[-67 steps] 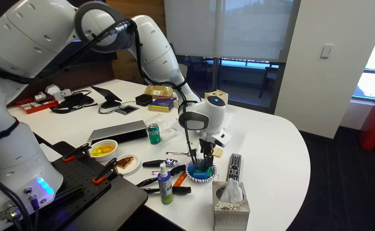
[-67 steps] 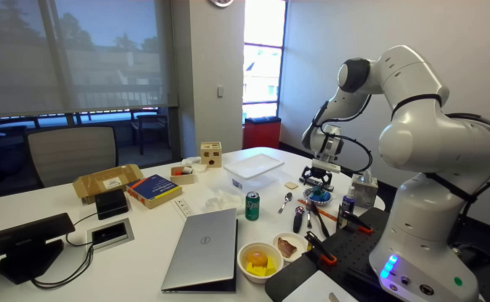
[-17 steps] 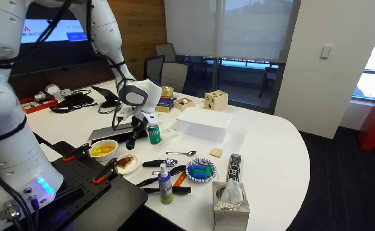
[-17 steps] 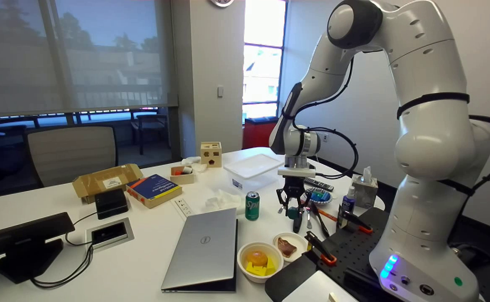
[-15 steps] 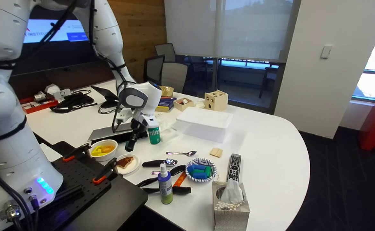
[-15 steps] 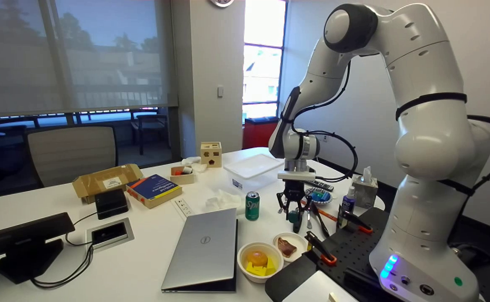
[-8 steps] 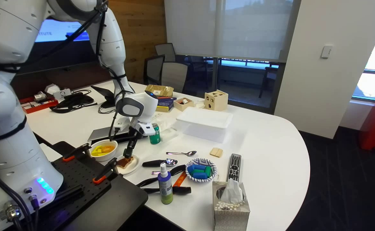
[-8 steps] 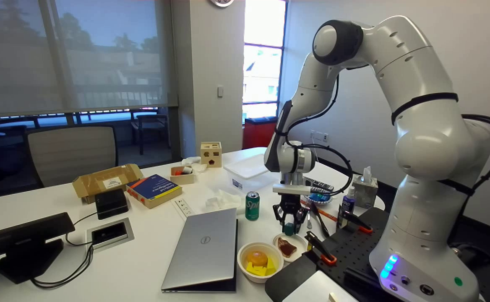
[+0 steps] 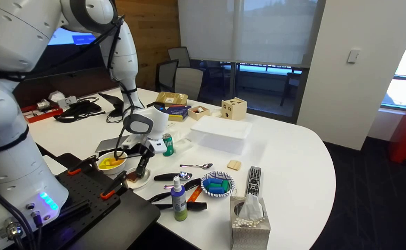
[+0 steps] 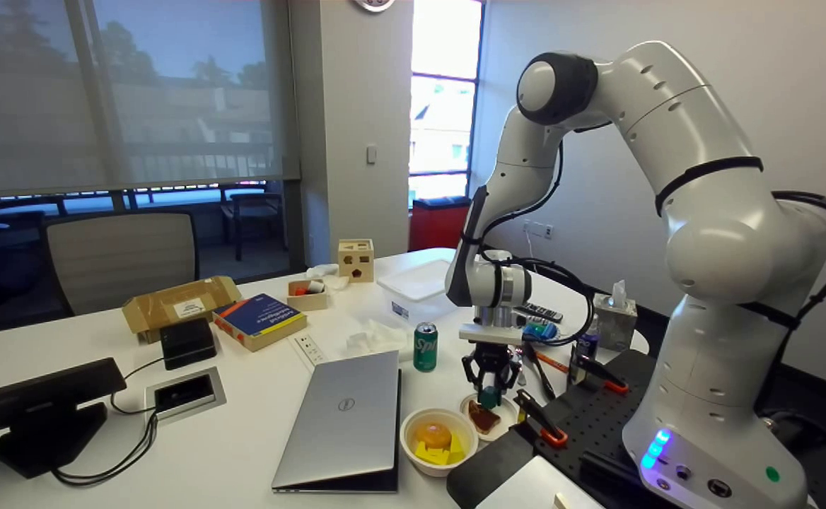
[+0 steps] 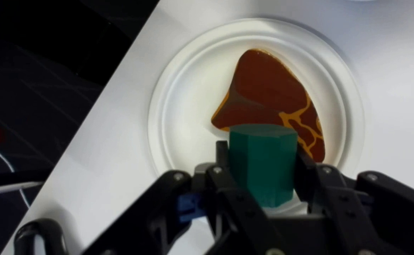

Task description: Put one green block on the white plate.

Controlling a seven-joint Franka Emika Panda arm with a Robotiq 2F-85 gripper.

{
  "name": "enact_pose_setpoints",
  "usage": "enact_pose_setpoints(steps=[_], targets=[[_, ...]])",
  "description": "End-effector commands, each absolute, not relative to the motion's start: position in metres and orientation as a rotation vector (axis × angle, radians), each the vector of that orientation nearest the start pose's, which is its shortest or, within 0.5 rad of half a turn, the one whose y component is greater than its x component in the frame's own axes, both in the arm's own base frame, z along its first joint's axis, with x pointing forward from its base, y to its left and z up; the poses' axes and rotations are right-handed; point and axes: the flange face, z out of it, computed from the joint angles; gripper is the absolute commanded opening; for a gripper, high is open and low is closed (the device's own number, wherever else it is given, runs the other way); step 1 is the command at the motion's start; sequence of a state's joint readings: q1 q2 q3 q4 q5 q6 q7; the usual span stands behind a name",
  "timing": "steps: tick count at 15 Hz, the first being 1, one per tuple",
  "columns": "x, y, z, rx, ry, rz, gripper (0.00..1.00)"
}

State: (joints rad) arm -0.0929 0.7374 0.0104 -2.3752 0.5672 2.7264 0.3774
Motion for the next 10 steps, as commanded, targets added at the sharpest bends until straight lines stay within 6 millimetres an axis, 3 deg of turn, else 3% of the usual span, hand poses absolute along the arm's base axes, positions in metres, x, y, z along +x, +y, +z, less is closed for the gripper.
enact_pose_setpoints(steps=[1,6,7,10], targets=[[0.4045,-0.0551,-0.0038,-2.616,1.555,0.553,0.18],[0.406,-0.0606,-0.0059,-2.616,1.592,0.532,0.18],[0.4065,-0.0612,-0.0059,-2.613,1.608,0.519,0.61],[0.4075,-0.0629,-0.0022,-2.617,1.629,0.472,0.84]])
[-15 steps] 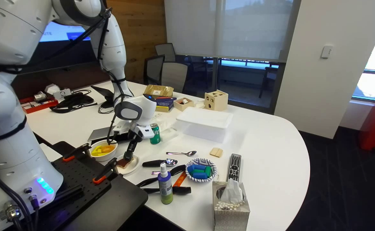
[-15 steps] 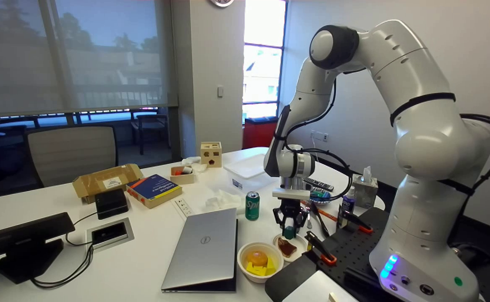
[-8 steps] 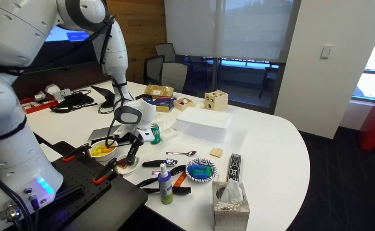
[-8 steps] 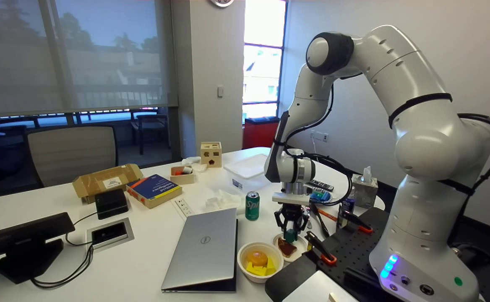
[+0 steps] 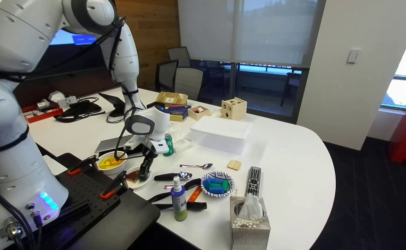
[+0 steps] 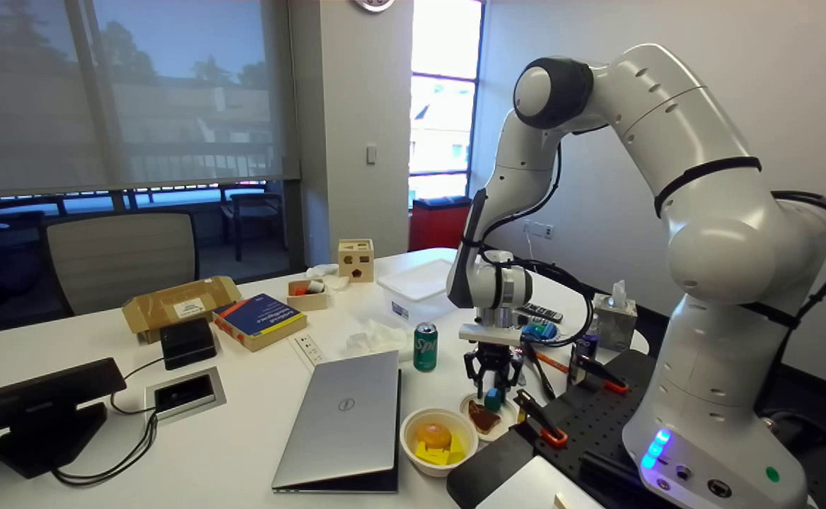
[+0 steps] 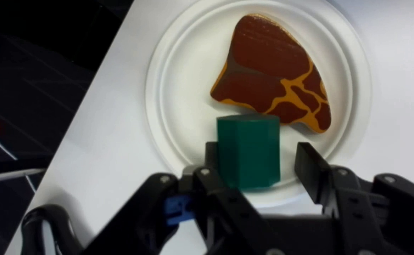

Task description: Put one green block on the white plate.

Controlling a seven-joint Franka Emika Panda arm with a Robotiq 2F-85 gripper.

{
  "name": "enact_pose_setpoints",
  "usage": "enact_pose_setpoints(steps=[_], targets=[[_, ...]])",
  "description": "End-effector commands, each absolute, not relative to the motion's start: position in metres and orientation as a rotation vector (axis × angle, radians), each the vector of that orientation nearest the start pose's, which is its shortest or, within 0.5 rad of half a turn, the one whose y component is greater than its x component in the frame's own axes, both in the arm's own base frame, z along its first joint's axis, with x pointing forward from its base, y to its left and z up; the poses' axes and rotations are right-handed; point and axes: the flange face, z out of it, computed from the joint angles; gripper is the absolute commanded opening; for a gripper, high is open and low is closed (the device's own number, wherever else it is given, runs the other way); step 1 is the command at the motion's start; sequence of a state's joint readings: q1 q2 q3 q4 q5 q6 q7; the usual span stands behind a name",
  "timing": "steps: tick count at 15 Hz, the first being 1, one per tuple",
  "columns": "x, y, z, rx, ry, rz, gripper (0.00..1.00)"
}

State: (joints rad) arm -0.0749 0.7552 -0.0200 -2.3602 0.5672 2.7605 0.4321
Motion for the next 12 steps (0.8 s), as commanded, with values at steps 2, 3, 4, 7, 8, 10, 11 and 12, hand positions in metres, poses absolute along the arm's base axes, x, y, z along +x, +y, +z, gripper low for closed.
enact_pose_setpoints(steps=[2,3,4,7,8,10,11,12], targets=[[0.411,-0.065,0.007,-2.632,1.612,0.368,0.98],[0.413,-0.066,0.017,-2.646,1.596,0.294,1.0],[0.415,-0.066,0.028,-2.672,1.575,0.216,1.0],[0.421,-0.064,0.075,-2.71,1.493,0.051,1.0],[0.42,-0.063,0.091,-2.714,1.47,0.025,1.0],[0.419,-0.06,0.124,-2.722,1.431,-0.024,1.0],[0.418,-0.059,0.14,-2.737,1.411,-0.053,1.0],[0.415,-0.059,0.157,-2.753,1.376,-0.088,1.0]])
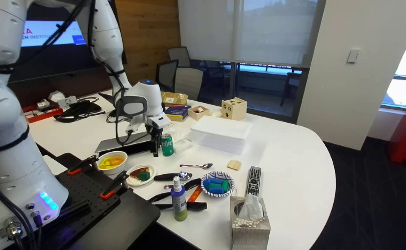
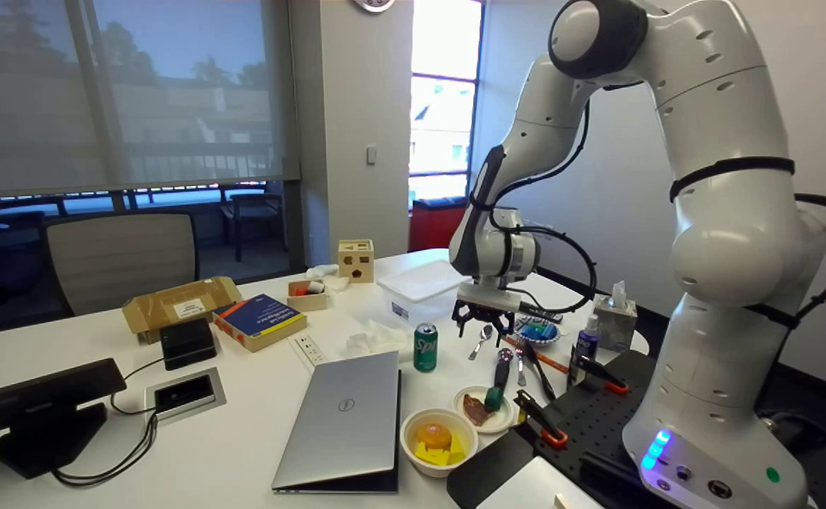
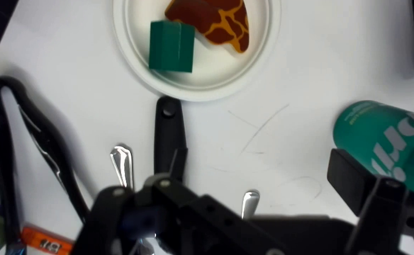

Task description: Put one green block on the white plate.

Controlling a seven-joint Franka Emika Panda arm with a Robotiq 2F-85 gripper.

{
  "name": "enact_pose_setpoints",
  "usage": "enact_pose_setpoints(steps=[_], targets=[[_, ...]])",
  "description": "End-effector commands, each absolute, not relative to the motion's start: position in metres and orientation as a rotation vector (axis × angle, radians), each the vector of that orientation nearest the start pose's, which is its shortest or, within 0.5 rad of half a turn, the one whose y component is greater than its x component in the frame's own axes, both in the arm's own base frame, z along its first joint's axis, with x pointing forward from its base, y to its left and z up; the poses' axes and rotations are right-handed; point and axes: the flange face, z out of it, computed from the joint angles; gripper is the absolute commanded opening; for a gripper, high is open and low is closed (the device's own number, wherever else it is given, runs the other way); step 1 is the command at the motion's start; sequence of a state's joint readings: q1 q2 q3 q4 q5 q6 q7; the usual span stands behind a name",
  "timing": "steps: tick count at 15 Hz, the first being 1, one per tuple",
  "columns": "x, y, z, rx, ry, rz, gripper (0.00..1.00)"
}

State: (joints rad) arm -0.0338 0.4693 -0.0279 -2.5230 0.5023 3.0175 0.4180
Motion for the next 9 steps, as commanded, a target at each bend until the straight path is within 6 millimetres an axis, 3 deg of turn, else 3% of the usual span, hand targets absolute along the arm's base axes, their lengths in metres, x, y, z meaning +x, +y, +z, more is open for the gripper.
enact_pose_setpoints(steps=[1,6,9], targets=[[0.414,-0.06,0.173,-2.779,1.331,-0.138,1.0],[0.422,-0.083,0.246,-2.92,1.071,-0.293,1.0],[0.431,-0.097,0.308,-2.978,0.925,-0.278,1.0]])
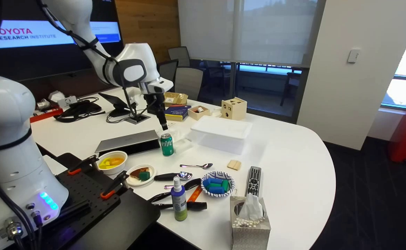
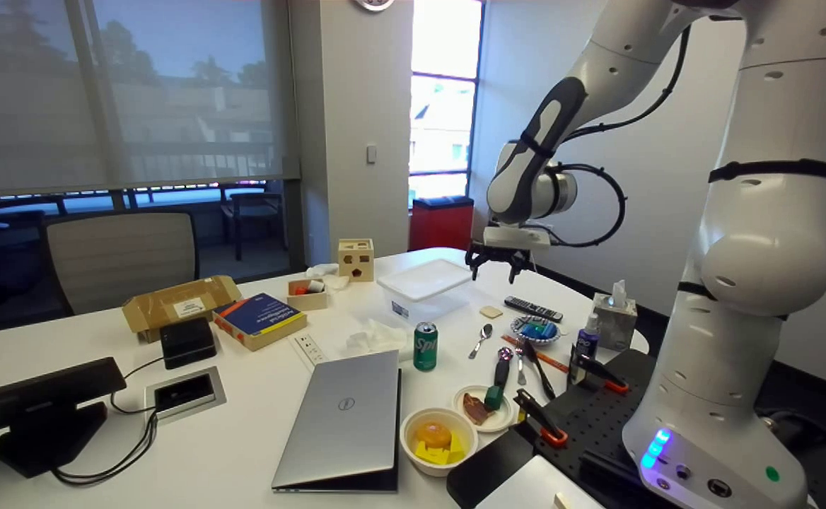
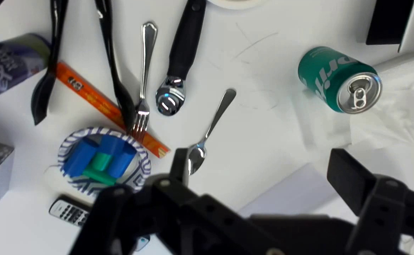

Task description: Put one green block on the white plate.

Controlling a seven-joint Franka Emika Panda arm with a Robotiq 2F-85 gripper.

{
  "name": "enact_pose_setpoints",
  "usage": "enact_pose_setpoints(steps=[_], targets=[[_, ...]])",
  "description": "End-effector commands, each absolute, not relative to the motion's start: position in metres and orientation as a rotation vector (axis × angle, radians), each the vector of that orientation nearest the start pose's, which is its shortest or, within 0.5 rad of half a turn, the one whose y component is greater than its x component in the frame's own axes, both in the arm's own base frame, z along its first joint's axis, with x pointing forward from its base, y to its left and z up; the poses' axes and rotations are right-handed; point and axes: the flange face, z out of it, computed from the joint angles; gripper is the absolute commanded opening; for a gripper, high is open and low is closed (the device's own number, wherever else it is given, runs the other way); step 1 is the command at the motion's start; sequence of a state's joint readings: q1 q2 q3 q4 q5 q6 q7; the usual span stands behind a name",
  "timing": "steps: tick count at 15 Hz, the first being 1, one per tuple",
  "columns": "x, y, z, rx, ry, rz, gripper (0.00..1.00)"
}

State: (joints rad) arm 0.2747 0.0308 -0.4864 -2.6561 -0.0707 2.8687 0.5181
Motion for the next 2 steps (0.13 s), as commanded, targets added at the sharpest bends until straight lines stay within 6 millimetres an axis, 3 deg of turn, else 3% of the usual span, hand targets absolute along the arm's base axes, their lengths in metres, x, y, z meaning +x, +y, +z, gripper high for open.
enact_pose_setpoints(steps=[1,2], targets=[[0.433,-0.099,0.33,-2.997,0.89,-0.277,1.0],[0.436,-0.096,0.348,-2.987,0.838,-0.241,1.0]])
